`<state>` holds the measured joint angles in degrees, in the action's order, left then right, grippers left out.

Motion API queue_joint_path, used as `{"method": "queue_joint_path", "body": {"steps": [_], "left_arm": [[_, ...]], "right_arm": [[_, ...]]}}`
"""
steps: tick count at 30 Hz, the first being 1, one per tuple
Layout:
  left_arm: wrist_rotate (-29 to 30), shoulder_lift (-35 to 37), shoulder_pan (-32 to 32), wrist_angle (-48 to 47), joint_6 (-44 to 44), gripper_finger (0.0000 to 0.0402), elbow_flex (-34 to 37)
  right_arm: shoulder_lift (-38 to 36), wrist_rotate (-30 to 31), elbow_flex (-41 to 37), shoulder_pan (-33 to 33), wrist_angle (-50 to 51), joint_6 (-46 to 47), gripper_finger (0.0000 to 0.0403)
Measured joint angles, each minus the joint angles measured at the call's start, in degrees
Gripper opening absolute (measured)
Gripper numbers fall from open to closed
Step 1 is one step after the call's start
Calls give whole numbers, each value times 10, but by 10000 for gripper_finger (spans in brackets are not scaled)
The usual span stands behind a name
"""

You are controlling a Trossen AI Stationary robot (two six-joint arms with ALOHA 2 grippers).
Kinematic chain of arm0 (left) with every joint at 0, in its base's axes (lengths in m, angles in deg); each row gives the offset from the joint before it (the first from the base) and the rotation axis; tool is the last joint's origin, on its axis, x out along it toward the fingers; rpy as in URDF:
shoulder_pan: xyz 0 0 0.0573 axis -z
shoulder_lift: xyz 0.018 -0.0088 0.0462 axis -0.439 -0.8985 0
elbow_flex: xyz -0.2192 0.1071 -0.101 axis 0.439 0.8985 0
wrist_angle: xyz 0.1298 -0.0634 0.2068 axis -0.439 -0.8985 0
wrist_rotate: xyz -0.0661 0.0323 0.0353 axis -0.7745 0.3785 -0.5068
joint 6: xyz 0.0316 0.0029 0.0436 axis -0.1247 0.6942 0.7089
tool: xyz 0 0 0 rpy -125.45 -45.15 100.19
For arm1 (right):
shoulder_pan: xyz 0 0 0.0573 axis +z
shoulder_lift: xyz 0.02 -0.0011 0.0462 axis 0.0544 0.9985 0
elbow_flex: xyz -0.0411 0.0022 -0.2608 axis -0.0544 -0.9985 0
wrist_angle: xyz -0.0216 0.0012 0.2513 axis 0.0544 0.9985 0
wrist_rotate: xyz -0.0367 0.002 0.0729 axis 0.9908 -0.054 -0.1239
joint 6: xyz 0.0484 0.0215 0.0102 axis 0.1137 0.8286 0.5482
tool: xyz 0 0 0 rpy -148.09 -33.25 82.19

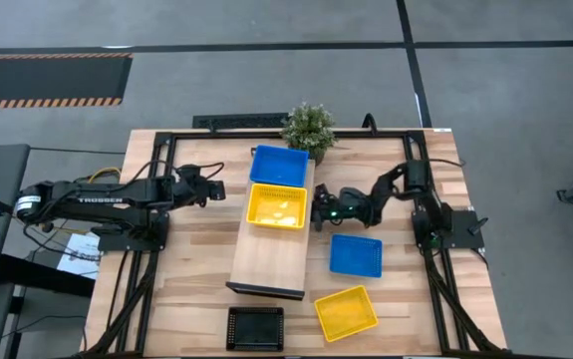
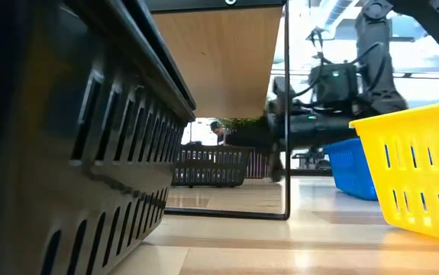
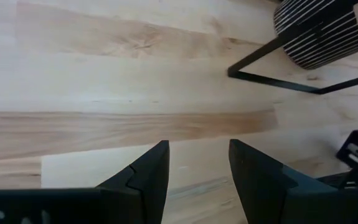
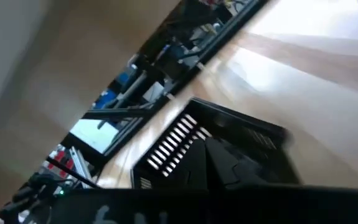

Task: Stack baskets on shelf by color
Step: Put the top black basket on the shelf

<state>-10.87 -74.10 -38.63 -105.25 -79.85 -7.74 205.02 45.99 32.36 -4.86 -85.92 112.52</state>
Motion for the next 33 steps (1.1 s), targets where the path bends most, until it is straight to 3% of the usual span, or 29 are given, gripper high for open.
{"method": "queue_joint_path", "body": {"steps": [7, 16, 20, 24, 27, 33], "left_arm": [[-22, 0, -13, 2, -2, 154, 0], [-32, 0, -19, 43, 17, 154, 0], [-42, 0, -19, 42, 33, 154, 0], [-45, 0, -19, 41, 36, 154, 0], [-43, 0, -23, 41, 36, 154, 0], [-45, 0, -39, 40, 31, 154, 0]], "right_arm": [[5, 7, 59, 24, 99, -48, 2], [-76, 14, -32, 6, 128, -49, 2], [-138, 28, -41, 4, 299, -144, 1], [-155, 29, -12, 9, 438, -292, 1], [-149, 28, -8, 8, 453, -338, 1], [-162, 44, -12, 8, 447, -324, 1]]}}
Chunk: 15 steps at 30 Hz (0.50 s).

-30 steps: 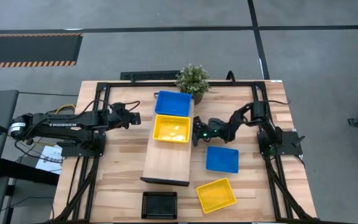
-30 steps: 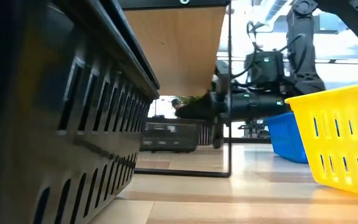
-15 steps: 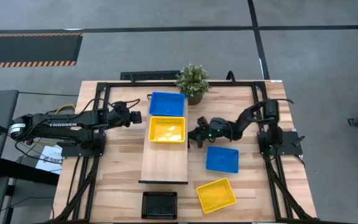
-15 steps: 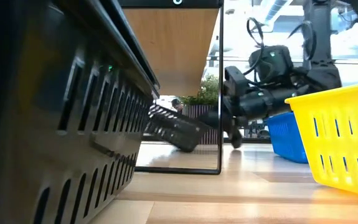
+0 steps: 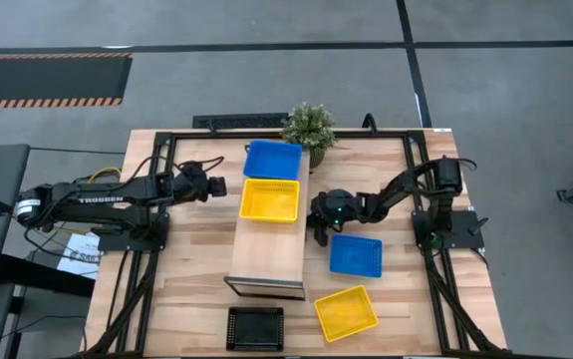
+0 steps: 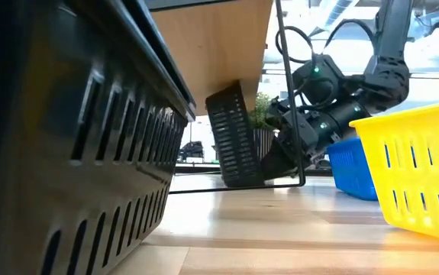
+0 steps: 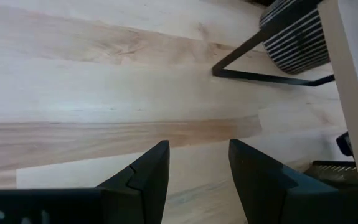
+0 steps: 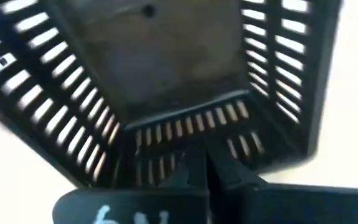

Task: Stack baskets on shelf by color
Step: Put the top black basket on the shelf

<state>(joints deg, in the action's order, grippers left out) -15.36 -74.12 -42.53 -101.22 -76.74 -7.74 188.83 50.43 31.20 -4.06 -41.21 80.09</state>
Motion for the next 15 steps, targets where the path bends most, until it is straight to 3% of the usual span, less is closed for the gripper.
{"method": "queue_joint_path", "body": {"steps": [11, 15], "left_arm": [[-5, 0, -6, 1, -10, 154, 0], [0, 0, -6, 1, -10, 154, 0]], "right_arm": [[-81, 42, 3, -4, 124, -18, 1], [-140, 94, 10, 1, 207, -20, 1]]}}
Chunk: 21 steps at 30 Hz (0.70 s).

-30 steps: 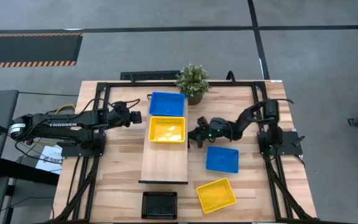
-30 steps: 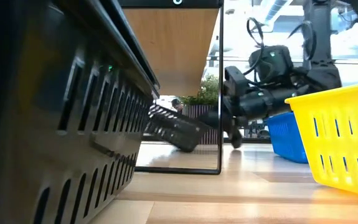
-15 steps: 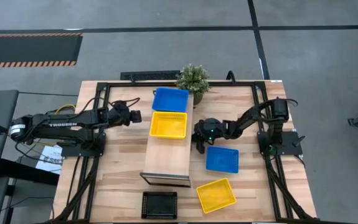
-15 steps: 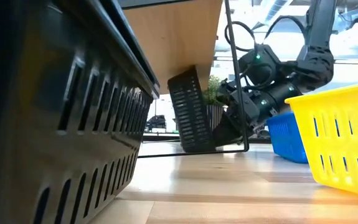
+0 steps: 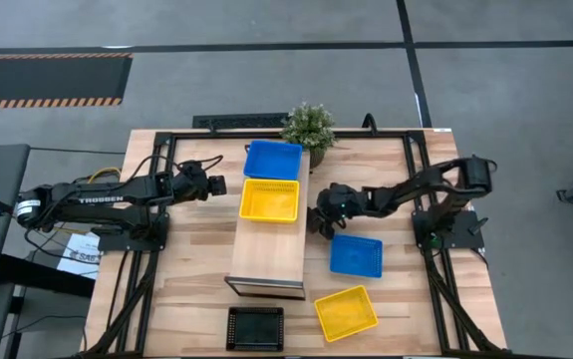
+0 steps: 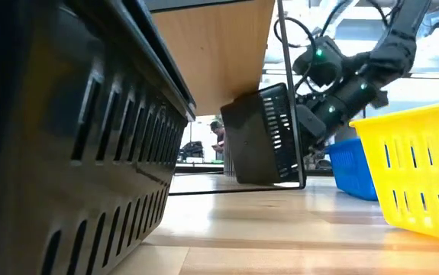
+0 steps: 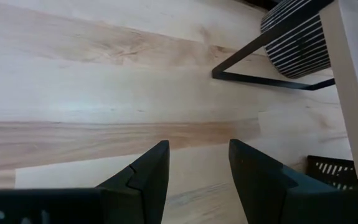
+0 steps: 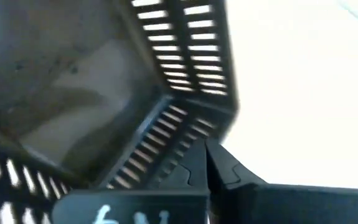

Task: Stack baskets on shelf by color
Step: Put the top black basket on the shelf

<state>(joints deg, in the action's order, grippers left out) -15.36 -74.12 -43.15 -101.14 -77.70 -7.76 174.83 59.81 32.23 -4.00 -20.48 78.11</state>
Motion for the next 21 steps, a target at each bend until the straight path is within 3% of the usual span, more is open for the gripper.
{"method": "queue_joint_path", "body": {"steps": [6, 14, 21], "left_arm": [[5, 0, 0, 0, 1, 154, 0], [4, 0, 0, 1, 1, 154, 0], [9, 0, 0, -1, 6, 154, 0]], "right_arm": [[-89, 36, 0, -1, 134, -4, 1], [-194, 13, 1, 41, 138, -19, 1], [-159, 6, 1, 88, 103, -19, 1]]}}
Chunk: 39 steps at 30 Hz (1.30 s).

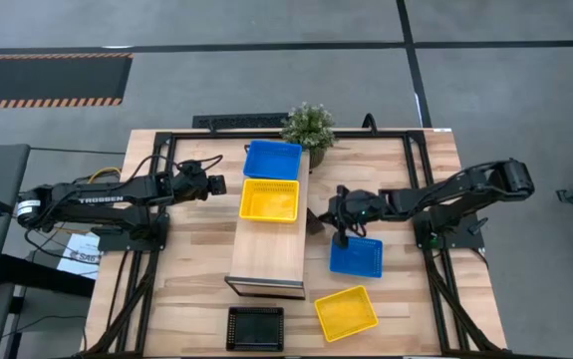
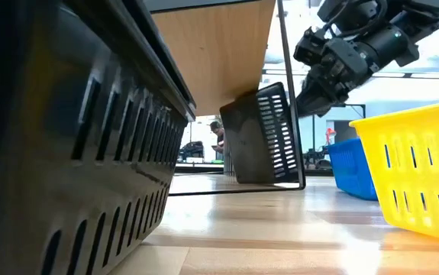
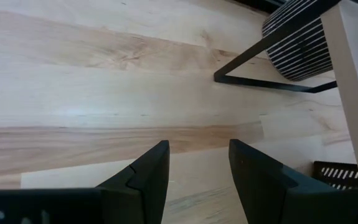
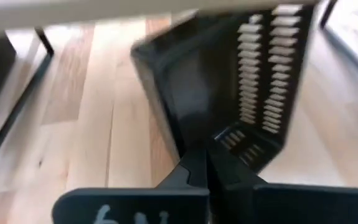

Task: Stack baskets on shelf by color
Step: Put the top black basket on the shelf

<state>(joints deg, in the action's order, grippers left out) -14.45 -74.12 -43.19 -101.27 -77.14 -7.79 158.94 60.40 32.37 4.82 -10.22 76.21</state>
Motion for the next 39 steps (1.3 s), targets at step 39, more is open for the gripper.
{"method": "queue_joint_path", "body": {"steps": [39], "left_arm": [[10, 0, 0, -14, 9, 154, 0]], "right_arm": [[175, -19, 3, -63, -16, 36, 1]]}}
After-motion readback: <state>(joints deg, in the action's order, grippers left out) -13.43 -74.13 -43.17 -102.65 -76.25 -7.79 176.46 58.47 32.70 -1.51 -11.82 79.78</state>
